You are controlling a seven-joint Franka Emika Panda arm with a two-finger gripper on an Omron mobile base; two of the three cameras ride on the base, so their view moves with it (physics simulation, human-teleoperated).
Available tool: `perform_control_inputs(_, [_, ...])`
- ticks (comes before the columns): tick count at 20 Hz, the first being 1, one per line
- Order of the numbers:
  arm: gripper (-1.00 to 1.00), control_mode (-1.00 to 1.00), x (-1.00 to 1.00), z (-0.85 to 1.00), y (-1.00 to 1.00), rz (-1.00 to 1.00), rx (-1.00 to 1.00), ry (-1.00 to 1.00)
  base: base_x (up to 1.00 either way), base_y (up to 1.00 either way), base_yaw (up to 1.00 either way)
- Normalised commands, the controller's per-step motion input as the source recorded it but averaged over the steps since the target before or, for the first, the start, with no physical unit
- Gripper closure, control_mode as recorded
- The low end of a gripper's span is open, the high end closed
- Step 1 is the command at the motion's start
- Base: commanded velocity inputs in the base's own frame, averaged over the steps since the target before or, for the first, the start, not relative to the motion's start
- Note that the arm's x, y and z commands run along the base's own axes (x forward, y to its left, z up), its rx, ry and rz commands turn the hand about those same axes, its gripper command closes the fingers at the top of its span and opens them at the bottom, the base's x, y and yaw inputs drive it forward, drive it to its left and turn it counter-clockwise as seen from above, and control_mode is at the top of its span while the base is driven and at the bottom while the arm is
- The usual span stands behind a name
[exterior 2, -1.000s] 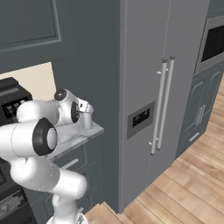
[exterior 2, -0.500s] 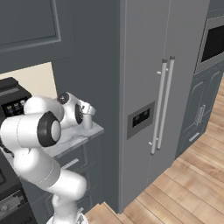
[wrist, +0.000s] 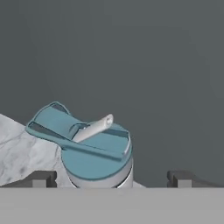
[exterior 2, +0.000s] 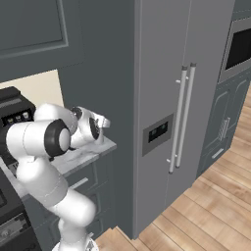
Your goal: Move the drinks to the dining counter.
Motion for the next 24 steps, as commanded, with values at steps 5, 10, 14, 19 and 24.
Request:
perform_control_inputs(5, [-1.00,-1.00,0.17,-0.23,0.00,0.00,0.00,-0.08,0.00,0.00,0.00])
perform_control_inputs(10, [-1.00,-1.00,0.20,-0.31,0.00,0.00,0.00,-0.05,0.00,0.00,0.00])
perform_control_inputs(14, [1.00,-1.00,0.10,-0.30,0.00,0.00,0.00,-0.03,0.00,0.00,0.00])
perform_control_inputs(19, [1.00,-1.00,0.00,-0.05,0.00,-0.01,0.00,-0.01,0.00,0.00,0.00])
perform_control_inputs(24, [1.00,-1.00,0.00,0.00,0.00,-0.05,0.00,0.00,0.00,0.00,0.00])
